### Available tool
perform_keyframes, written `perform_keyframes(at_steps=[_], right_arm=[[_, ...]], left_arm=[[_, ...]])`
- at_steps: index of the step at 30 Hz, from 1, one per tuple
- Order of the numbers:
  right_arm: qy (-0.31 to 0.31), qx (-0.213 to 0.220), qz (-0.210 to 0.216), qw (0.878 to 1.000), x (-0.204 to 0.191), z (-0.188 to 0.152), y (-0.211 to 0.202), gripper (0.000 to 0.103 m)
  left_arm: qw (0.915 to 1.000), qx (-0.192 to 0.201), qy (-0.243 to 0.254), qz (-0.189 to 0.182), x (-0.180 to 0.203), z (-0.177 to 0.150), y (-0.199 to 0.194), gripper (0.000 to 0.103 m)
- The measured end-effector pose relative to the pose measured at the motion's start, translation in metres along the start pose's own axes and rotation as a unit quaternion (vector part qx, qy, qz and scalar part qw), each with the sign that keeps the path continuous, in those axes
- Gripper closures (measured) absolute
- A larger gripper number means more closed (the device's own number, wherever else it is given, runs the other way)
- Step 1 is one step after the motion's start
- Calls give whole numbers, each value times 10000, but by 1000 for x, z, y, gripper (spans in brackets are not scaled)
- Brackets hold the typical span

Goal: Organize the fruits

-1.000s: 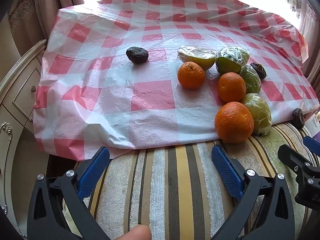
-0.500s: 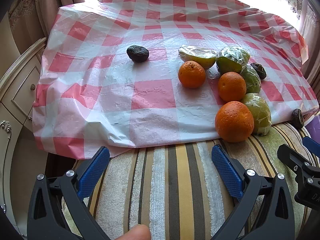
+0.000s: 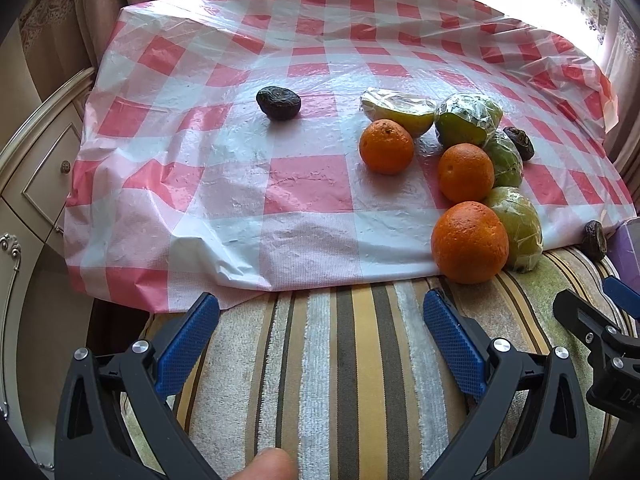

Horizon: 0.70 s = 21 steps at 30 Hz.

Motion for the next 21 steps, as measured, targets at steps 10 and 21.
perform_keyframes(at_steps=[10,21], right_arm=[[7,8,10,10000,0,0,0,1],[24,92,18,10000,0,-1,-1,1]], left_arm=[[10000,71,-24,39,-3,1,-5,4],[9997,166,-147,-120,-3,-1,-8,4]])
Point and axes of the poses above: each gripper's, at about its wrist camera, not at the fingertips, and y roughly the way its jaws point, x to its right, z to its top, the point moved 8 cm from there along y, roughly the way its jaws point, and after that the axes turned 4 degrees about -z, right-handed, at the moved point
